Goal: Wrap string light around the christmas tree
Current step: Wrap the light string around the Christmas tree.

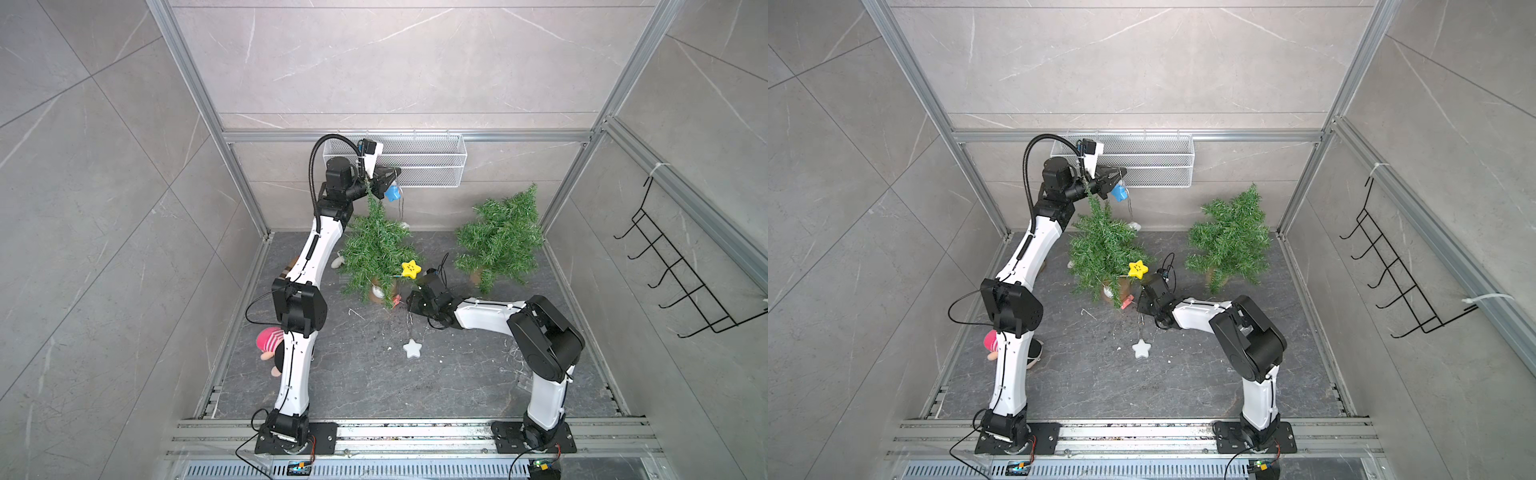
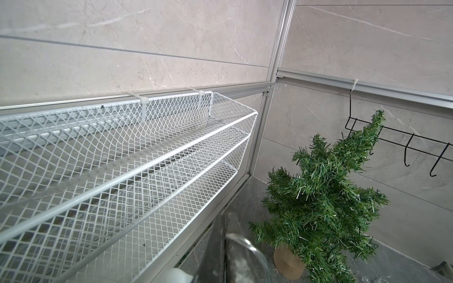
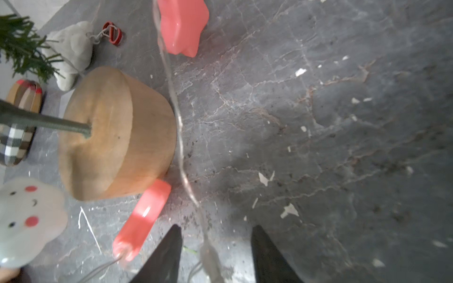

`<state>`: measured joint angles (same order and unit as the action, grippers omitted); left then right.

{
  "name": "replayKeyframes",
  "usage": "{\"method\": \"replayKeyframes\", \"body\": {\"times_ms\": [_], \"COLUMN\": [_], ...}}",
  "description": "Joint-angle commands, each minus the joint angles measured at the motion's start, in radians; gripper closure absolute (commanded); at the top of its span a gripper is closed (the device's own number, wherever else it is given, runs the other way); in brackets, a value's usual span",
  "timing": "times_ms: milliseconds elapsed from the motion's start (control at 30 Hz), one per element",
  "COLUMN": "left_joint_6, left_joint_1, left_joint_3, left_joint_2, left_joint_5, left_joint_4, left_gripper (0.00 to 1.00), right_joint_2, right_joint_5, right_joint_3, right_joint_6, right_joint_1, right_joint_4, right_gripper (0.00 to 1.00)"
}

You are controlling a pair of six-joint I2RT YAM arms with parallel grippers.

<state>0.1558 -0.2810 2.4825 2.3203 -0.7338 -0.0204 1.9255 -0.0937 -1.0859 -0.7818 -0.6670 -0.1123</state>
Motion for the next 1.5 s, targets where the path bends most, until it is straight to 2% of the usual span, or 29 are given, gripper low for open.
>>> {"method": "replayKeyframes", "body": {"times_ms": [0,33,100,200,267,333,433,533,633,767,1067,1233,1467], "left_joint_6": [-0.016,-0.015,-0.009,0.014,0.029,0.035,0.049,0.037,0.017,0.05,0.063,0.009,-0.053], "left_joint_1": [0.003,0.005,0.015,0.041,0.057,0.064,0.064,0.065,0.078,0.11,0.178,0.251,0.369], "left_joint_3": [0.013,0.015,0.023,0.039,0.043,0.042,0.033,0.034,0.057,0.066,0.071,0.027,-0.221], "left_joint_2": [-0.081,-0.085,-0.095,-0.107,-0.106,-0.097,-0.073,-0.062,-0.076,-0.106,-0.167,-0.247,-0.421], "left_joint_5": [0.004,0.006,0.005,0.002,0.007,0.013,0.012,0.015,0.03,0.013,0.001,0.103,0.272], "left_joint_4": [-0.013,-0.01,-0.003,-0.015,-0.039,-0.054,-0.077,-0.067,-0.041,-0.048,0.0,0.074,0.102], "left_gripper": [1.0,1.0,1.0,1.0,1.0,1.0,1.0,1.0,1.0,1.0,1.0,1.0,1.0], "right_joint_2": [0.032,0.025,-0.014,-0.063,-0.074,-0.061,-0.02,-0.013,-0.047,-0.098,-0.102,-0.016,0.194], "right_joint_5": [-0.077,-0.097,-0.15,-0.196,-0.17,-0.138,-0.157,-0.133,-0.134,-0.109,-0.025,0.121,0.26], "right_joint_3": [-0.042,-0.042,-0.039,-0.067,-0.081,-0.129,-0.28,-0.398,-0.486,-0.547,-0.822,-1.047,-1.425], "right_joint_6": [-0.027,-0.024,0.004,0.094,0.119,0.158,0.228,0.238,0.261,0.277,0.302,0.325,0.361], "right_joint_1": [-0.005,-0.004,0.005,0.042,0.106,0.163,0.203,0.225,0.224,0.225,0.223,0.2,0.134], "right_joint_4": [-0.044,-0.036,0.024,0.147,0.189,0.202,0.264,0.287,0.325,0.347,0.44,0.515,0.644], "right_gripper": [0.71,0.79,0.89,0.97,0.99,1.0,1.0,1.0,1.0,1.0,1.0,1.0,1.0]}}
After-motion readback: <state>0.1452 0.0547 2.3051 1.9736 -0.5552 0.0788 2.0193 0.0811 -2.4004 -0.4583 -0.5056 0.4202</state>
